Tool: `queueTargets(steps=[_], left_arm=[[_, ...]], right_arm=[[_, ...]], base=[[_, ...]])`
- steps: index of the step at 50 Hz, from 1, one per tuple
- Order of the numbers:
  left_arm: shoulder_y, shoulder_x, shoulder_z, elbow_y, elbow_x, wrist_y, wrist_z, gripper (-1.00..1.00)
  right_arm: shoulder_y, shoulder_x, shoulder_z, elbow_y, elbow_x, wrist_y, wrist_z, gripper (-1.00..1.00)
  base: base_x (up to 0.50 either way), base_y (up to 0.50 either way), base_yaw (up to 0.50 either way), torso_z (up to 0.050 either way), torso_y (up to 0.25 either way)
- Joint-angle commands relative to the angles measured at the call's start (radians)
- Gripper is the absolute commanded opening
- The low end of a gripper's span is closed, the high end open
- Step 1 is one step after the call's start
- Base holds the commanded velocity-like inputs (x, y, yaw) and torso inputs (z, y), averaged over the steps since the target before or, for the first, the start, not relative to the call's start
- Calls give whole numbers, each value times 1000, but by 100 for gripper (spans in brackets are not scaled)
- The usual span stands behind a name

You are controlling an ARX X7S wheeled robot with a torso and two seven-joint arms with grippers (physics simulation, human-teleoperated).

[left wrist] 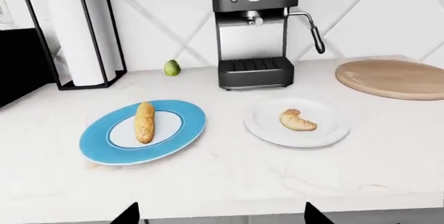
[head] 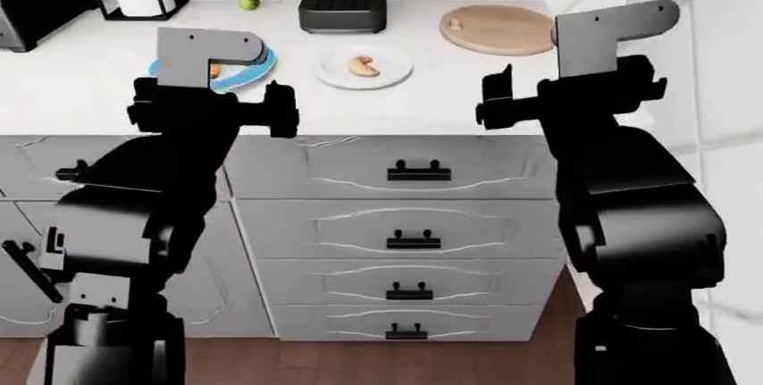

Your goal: From the different types of pastries on the counter, select a croissant and place it on the cutting board. Then retrieve a jar of jam from the cabinet and place it alongside the croissant on the cutting board.

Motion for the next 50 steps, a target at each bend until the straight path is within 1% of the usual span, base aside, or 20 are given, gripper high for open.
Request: queueTargets(steps=[1, 13, 22, 28, 38, 50], left_arm=[[-175, 7, -3, -14, -16, -134, -17, 100], [-187, 3, 29, -43, 1, -111, -31, 100], [-184, -2, 1, -3, -10, -115, -45, 100], [-176, 1, -22, 45, -10, -108, -70, 100], [-201, -5, -8, -63, 8, -49, -75, 100], [-216, -17, -17, -67, -11, -65, -63, 100]], right_arm=[[151, 28, -22, -2, -33, 117, 28, 100], [155, 61, -10, -85, -34, 184, 27, 100], [169, 63, -29, -71, -30, 186, 20, 100], [159, 63, -5, -82, -10, 180, 5, 100], [157, 62, -10, -67, -1, 164, 0, 100], [168, 73, -18, -83, -5, 192, 7, 100]], base=[[500, 0, 0, 0, 0], [500, 0, 0, 0, 1], [500, 0, 0, 0, 0], [500, 0, 0, 0, 2], [500, 0, 0, 0, 1], [500, 187, 0, 0, 1]])
